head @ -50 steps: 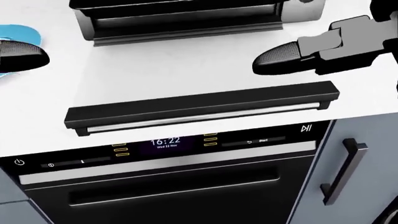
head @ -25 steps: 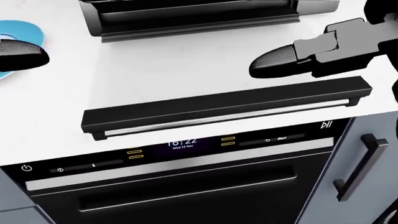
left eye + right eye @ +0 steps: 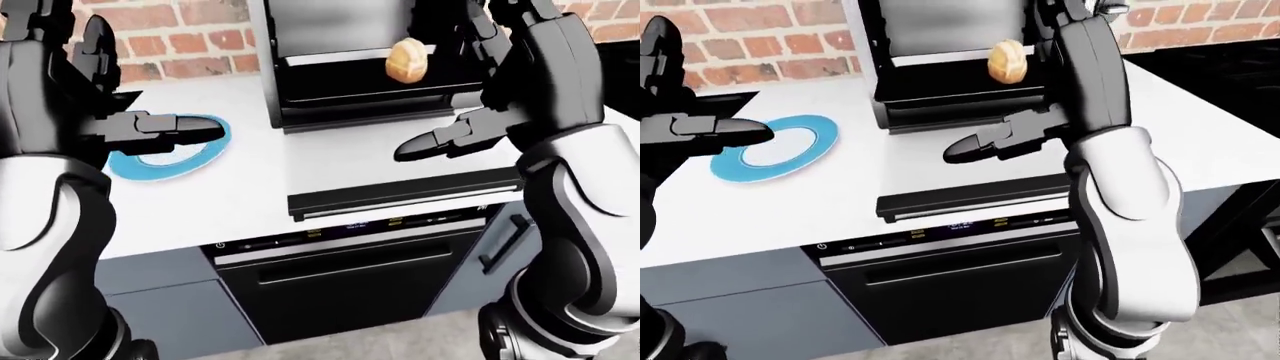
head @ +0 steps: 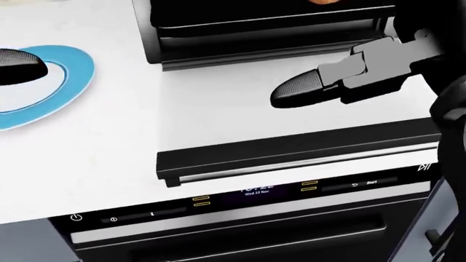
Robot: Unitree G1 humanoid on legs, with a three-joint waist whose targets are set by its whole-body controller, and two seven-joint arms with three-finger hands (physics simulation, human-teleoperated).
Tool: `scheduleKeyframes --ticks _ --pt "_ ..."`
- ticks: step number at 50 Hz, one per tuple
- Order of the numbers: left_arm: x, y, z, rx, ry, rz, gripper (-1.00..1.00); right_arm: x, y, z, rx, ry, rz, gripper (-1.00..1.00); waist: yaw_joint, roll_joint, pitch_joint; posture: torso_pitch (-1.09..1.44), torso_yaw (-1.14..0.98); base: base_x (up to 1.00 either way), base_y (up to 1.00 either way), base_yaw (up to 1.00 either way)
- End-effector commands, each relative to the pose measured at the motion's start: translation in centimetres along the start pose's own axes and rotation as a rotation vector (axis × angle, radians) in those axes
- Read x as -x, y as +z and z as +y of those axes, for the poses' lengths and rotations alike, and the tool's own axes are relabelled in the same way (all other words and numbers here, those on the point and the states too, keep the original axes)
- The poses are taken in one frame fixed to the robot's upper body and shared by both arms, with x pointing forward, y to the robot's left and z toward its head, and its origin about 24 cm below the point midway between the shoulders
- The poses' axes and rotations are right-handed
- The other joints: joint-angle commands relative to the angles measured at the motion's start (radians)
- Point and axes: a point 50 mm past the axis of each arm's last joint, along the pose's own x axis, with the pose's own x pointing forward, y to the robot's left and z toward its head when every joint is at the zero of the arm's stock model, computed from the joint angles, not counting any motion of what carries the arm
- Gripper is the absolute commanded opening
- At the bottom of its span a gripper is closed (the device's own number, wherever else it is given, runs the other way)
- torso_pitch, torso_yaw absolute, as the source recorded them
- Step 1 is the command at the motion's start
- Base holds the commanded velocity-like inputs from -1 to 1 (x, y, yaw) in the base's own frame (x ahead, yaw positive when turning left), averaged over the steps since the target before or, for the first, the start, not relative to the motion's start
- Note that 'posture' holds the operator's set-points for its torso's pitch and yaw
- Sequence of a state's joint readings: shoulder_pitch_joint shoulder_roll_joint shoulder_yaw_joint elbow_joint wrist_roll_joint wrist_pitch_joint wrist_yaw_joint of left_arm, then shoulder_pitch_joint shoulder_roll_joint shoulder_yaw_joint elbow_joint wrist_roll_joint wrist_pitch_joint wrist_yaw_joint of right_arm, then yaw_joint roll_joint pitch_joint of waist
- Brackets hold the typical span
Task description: Pick the bread from the tray and place it on the plate on the counter.
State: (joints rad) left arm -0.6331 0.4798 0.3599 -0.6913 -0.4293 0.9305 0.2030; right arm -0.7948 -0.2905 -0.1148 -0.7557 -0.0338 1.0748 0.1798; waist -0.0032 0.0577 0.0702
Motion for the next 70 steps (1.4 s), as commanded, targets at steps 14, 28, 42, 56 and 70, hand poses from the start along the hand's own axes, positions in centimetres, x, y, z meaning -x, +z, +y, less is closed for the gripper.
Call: scheduleKeyframes --ticks 14,28,42,56,70 --pt "0.14 1.43 -0.31 -0.003 -0.016 -0.089 1.00 0.53 1.48 -1.04 0.002 -0.065 -0.089 1.00 0.001 -0.097 -0.035 0.00 0.00 0.29 0.19 0.00" --pt "0.12 1.38 -0.22 -0.005 -0.013 -0.089 1.00 0.58 2.09 -1.09 0.007 -0.071 -0.123 1.00 -0.003 -0.063 -0.007 0.00 0.00 0.07 0.00 0.00" --pt "-0.05 1.62 -0.06 -0.004 -0.009 -0.095 1.00 0.66 2.22 -1.05 0.030 -0.064 -0.114 1.00 0.006 -0.030 -0.049 0.00 0.00 0.00 0.00 0.08" --pt "0.12 1.47 0.05 -0.013 -0.008 -0.093 1.00 0.55 1.85 -0.86 0.032 -0.060 -0.107 1.00 0.005 -0.039 -0.034 0.00 0.00 0.00 0.00 0.14" --pt "0.09 1.44 0.13 -0.014 -0.004 -0.093 1.00 0.45 1.58 -0.51 0.052 -0.045 -0.096 1.00 -0.001 -0.037 -0.036 0.00 0.00 0.00 0.04 0.00"
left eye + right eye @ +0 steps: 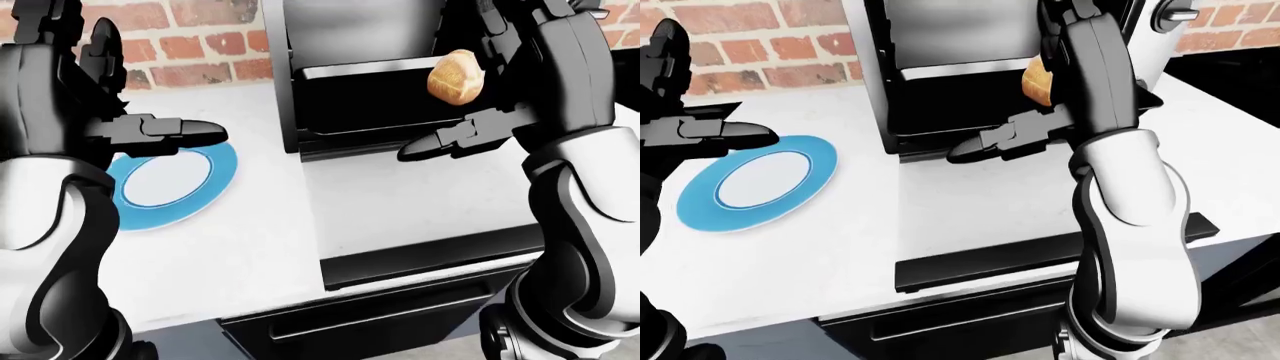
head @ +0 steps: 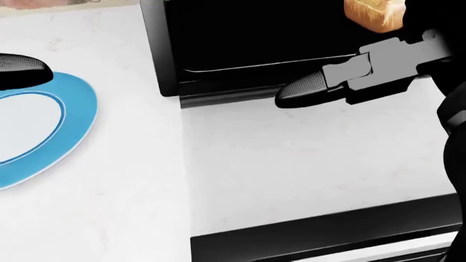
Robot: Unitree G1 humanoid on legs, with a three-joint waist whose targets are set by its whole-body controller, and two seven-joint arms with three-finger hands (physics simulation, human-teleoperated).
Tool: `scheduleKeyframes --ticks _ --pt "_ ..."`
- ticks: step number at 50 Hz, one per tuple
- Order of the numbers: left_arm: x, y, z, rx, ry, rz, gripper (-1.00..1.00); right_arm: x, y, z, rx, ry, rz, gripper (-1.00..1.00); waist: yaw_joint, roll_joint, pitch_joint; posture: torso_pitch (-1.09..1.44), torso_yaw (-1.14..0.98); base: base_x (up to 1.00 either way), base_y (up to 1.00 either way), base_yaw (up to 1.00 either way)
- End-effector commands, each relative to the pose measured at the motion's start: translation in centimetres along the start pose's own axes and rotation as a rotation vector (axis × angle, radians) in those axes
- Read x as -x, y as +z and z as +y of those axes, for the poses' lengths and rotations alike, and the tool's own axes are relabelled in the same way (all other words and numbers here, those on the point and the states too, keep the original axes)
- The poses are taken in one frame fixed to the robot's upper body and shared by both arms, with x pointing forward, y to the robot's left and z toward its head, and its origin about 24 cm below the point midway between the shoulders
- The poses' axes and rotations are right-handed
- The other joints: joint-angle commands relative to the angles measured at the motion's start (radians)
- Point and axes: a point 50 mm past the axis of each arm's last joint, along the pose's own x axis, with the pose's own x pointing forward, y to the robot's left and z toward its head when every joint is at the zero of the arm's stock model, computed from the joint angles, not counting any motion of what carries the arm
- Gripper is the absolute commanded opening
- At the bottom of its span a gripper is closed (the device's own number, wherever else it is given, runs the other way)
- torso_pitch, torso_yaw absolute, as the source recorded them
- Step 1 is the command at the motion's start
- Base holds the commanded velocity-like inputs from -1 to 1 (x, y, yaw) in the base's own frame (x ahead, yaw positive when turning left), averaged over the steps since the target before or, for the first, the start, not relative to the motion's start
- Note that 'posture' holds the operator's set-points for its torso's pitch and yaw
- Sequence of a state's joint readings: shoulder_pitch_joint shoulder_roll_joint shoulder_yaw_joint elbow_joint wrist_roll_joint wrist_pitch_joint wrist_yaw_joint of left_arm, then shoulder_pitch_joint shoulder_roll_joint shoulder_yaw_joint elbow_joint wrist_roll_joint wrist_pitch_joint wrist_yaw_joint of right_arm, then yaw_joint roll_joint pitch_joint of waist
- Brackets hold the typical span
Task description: Pick the bread from the tray and place it on the plate on the counter.
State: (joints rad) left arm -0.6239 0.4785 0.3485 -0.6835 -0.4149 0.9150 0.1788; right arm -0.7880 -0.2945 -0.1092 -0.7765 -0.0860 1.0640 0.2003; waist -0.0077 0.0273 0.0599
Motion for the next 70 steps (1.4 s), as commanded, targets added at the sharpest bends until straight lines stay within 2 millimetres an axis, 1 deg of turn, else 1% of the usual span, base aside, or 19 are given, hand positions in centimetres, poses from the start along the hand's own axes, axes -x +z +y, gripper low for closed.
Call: scheduleKeyframes --ticks 1,4,6,8,9,10,11,12,13,14,18,21,24,25,28,34,52,63,70 --pt "0.1 1.7 0.3 -0.006 0.017 -0.096 1.00 0.1 1.3 -0.3 0.018 -0.023 -0.075 1.00 0.004 -0.011 -0.021 0.00 0.00 0.00 0.17 0.00" --pt "0.1 1.6 0.3 -0.007 0.017 -0.095 1.00 0.2 1.3 -0.3 0.020 -0.026 -0.073 1.00 0.003 -0.017 -0.024 0.00 0.00 0.00 0.17 0.00" --pt "0.1 1.6 0.3 -0.008 0.017 -0.095 1.00 0.2 1.3 -0.4 0.019 -0.026 -0.072 1.00 0.004 -0.001 -0.019 0.00 0.00 0.00 0.17 0.00" --pt "0.1 1.6 0.3 -0.007 0.017 -0.095 1.00 0.2 1.3 -0.4 0.020 -0.028 -0.072 1.00 -0.002 0.042 -0.014 0.00 0.00 0.00 0.17 0.00" --pt "0.1 1.6 0.3 -0.008 0.016 -0.095 1.00 0.2 1.3 -0.4 0.020 -0.026 -0.071 1.00 0.000 0.082 -0.024 0.00 0.00 0.00 0.18 0.00" --pt "0.1 1.6 0.2 -0.008 0.016 -0.094 1.00 0.2 1.3 -0.4 0.020 -0.026 -0.071 1.00 0.005 0.052 -0.022 0.00 0.00 0.00 0.18 0.00" --pt "0.1 1.6 0.2 -0.007 0.014 -0.093 1.00 0.2 1.3 -0.4 0.017 -0.027 -0.075 1.00 -0.003 0.056 -0.017 0.00 0.00 0.00 0.18 0.00" --pt "0.2 1.6 0.2 -0.008 0.013 -0.094 1.00 0.2 1.3 -0.4 0.021 -0.026 -0.077 1.00 0.002 0.048 -0.018 0.00 0.00 0.00 0.09 0.00" --pt "0.1 1.6 0.2 -0.006 0.015 -0.094 1.00 0.2 1.3 -0.4 0.018 -0.027 -0.077 1.00 0.003 0.036 -0.006 0.00 0.00 0.00 0.00 0.00" --pt "0.1 1.6 0.2 -0.009 0.014 -0.094 1.00 0.2 1.4 -0.5 0.015 -0.032 -0.084 1.00 -0.002 0.034 -0.012 0.00 0.00 0.00 0.00 0.00" --pt "0.1 1.6 0.1 -0.006 0.013 -0.094 1.00 0.3 1.5 -0.5 -0.004 -0.034 -0.087 1.00 -0.005 0.011 0.000 0.00 0.00 0.00 0.00 0.00" --pt "0.0 1.5 0.1 -0.006 0.013 -0.094 1.00 0.4 1.6 -0.6 -0.001 -0.039 -0.092 1.00 0.004 -0.018 0.000 0.00 0.00 0.00 0.00 0.00" --pt "0.1 1.6 0.2 -0.007 0.014 -0.094 1.00 0.3 1.6 -0.5 -0.002 -0.037 -0.091 1.00 0.019 -0.062 -0.009 0.00 0.00 0.00 0.00 0.00" --pt "0.1 1.6 0.2 -0.006 0.013 -0.094 1.00 0.3 1.6 -0.5 0.000 -0.038 -0.090 1.00 0.015 -0.045 -0.002 0.00 0.00 0.00 0.00 0.00" --pt "0.1 1.6 0.2 -0.008 0.015 -0.095 1.00 0.3 1.6 -0.6 0.002 -0.040 -0.089 1.00 0.014 -0.031 -0.013 0.00 0.00 0.00 0.00 0.00" --pt "0.1 1.7 0.2 -0.005 0.014 -0.096 1.00 -0.3 1.2 -1.8 0.024 -0.100 -0.028 1.00 0.008 -0.017 -0.021 0.00 0.00 0.00 0.00 0.00" --pt "-0.1 1.7 0.2 0.004 0.015 -0.096 1.00 -4.1 3.0 -7.5 0.124 -0.266 0.116 1.00 0.006 -0.021 -0.028 0.00 0.00 0.00 0.00 0.00" --pt "-0.1 1.7 0.3 0.010 0.018 -0.098 1.00 -5.8 2.0 -10.3 0.159 -0.362 0.268 1.00 0.008 -0.021 -0.027 0.00 0.00 0.00 0.00 0.00" --pt "0.0 1.8 0.4 0.012 0.020 -0.099 1.00 -6.0 0.8 -11.4 0.175 -0.411 0.394 1.00 0.009 -0.021 -0.023 0.00 0.00 0.00 0.00 0.00"
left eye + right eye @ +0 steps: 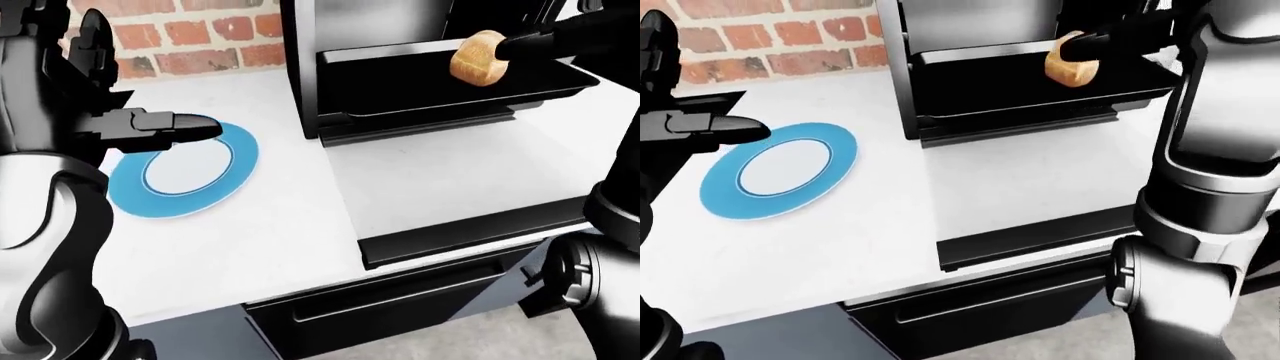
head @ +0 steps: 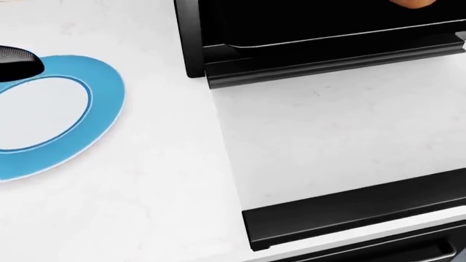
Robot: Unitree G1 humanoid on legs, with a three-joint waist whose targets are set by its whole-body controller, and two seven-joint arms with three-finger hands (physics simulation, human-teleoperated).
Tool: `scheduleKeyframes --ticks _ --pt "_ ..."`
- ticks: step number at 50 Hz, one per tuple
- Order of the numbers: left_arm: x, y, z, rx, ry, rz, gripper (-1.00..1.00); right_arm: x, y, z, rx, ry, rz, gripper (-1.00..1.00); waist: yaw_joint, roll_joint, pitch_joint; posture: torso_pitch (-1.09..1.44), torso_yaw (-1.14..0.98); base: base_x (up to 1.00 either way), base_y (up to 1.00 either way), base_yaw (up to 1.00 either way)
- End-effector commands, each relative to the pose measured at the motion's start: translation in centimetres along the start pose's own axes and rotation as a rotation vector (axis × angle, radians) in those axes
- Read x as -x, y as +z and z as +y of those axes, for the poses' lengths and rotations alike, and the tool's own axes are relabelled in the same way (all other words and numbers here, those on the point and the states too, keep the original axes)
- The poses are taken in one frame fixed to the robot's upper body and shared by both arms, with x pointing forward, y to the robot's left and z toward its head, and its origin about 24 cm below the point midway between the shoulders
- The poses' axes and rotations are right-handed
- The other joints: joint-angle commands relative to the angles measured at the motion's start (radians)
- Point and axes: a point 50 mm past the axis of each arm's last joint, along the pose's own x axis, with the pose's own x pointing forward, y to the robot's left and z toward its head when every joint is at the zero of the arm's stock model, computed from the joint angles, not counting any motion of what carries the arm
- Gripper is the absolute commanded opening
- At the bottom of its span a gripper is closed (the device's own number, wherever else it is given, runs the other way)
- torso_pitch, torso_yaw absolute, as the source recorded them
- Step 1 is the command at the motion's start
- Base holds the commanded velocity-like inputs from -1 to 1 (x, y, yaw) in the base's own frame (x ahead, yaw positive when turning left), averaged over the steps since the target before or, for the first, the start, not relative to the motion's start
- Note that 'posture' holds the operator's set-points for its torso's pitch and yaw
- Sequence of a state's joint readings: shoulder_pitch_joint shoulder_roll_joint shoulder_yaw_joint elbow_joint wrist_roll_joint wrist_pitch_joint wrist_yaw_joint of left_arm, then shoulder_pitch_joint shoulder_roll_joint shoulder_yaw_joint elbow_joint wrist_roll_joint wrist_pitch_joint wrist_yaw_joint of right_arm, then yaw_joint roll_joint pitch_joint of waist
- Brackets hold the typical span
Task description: Pick the bread from the tray and place it on the plate on the counter.
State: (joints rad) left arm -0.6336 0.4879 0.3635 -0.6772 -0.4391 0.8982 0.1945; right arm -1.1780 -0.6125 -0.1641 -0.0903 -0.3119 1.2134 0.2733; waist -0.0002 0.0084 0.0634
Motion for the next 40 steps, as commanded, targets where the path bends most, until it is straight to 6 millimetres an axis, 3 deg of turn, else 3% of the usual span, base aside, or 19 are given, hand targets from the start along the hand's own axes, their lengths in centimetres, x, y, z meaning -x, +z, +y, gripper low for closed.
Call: scheduleKeyframes --ticks 1,5,20,40 --pt "0.1 1.3 0.1 -0.001 0.007 -0.076 1.00 0.3 1.1 -0.9 0.005 -0.044 -0.034 1.00 0.001 -0.002 -0.026 0.00 0.00 0.00 0.00 0.00" --pt "0.1 1.4 0.2 -0.001 0.008 -0.077 1.00 -0.3 -0.1 -1.2 0.013 -0.064 0.016 1.00 0.001 -0.002 -0.025 0.00 0.00 0.00 0.00 0.00" --pt "0.1 1.0 0.1 -0.004 0.008 -0.071 1.00 -2.6 -1.7 -1.4 -0.014 -0.058 0.065 1.00 -0.002 0.002 -0.027 0.00 0.00 0.00 0.00 0.00" --pt "-0.1 1.1 0.0 -0.003 0.004 -0.069 1.00 -5.5 -2.5 1.4 -0.051 0.014 0.070 1.00 -0.002 0.004 -0.035 0.00 0.00 0.00 0.00 0.00"
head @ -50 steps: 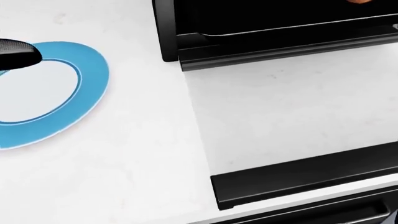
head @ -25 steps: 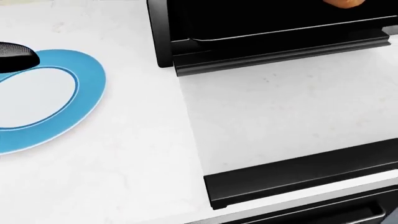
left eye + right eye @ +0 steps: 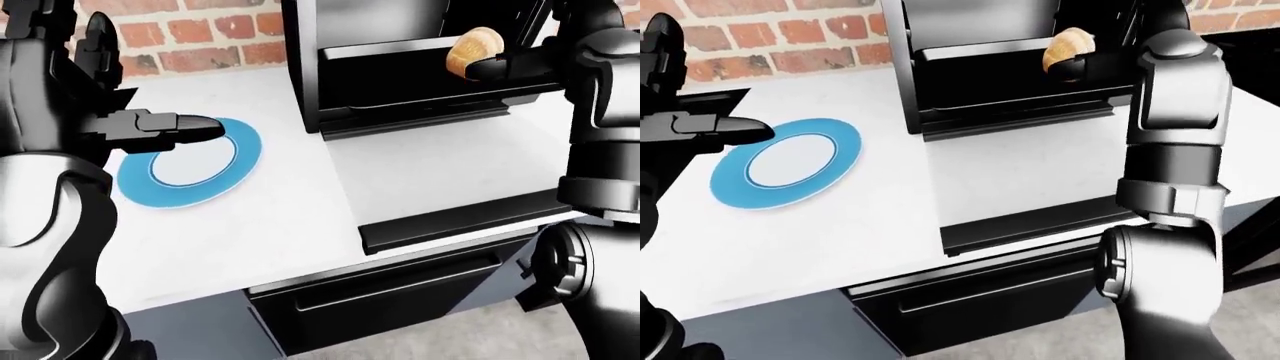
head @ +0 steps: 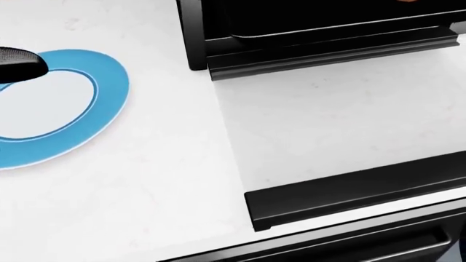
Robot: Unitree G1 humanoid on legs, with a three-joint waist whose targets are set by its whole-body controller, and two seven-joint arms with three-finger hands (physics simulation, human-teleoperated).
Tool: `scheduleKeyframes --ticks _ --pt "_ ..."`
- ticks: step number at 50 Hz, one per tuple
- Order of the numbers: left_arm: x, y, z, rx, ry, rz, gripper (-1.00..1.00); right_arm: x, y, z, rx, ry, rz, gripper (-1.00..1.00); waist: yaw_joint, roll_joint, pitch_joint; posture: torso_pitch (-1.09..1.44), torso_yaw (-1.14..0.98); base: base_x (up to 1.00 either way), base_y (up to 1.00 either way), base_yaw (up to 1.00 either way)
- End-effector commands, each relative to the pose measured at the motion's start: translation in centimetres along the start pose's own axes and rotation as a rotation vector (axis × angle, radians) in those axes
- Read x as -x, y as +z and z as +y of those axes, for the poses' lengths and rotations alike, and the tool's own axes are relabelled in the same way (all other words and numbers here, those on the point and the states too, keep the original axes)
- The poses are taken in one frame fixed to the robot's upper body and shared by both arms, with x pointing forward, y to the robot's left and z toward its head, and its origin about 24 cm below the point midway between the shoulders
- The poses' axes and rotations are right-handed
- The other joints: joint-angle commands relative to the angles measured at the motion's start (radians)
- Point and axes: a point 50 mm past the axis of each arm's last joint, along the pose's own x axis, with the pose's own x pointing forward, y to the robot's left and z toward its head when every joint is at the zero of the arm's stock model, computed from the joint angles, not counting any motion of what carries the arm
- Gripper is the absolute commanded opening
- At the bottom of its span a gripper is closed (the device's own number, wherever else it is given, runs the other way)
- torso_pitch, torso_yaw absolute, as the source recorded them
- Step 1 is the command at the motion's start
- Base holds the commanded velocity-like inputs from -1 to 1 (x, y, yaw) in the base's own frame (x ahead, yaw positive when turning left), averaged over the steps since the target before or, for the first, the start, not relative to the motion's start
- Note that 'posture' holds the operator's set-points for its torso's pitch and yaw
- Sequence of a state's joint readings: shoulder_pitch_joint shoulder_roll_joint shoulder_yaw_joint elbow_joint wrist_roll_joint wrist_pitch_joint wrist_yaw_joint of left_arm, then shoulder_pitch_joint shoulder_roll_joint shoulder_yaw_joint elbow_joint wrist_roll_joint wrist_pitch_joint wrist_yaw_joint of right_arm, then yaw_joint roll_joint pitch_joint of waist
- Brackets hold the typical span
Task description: Pick the bread from the tray and place it on the plate on the counter.
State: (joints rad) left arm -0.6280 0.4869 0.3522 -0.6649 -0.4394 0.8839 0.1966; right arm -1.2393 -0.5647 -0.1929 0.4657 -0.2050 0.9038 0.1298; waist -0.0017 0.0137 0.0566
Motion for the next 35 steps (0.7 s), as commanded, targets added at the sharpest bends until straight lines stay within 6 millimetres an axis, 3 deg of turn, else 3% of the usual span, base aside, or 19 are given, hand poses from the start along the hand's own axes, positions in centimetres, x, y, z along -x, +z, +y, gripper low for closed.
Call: scheduleKeyframes --ticks 1,17,35 --pt "0.1 1.3 0.1 -0.006 0.008 -0.074 1.00 0.5 2.5 -0.7 -0.017 -0.030 -0.119 1.00 0.000 -0.002 -0.029 0.00 0.00 0.00 0.00 0.00" --pt "0.2 1.1 0.3 -0.010 0.013 -0.072 1.00 -1.5 3.2 0.8 -0.023 0.007 -0.122 1.00 -0.001 0.002 -0.034 0.00 0.00 0.00 0.00 0.00" --pt "0.5 0.7 0.5 -0.010 0.017 -0.070 1.00 -2.4 2.2 1.2 -0.035 0.000 -0.088 1.00 0.001 0.001 -0.034 0.00 0.00 0.00 0.00 0.00"
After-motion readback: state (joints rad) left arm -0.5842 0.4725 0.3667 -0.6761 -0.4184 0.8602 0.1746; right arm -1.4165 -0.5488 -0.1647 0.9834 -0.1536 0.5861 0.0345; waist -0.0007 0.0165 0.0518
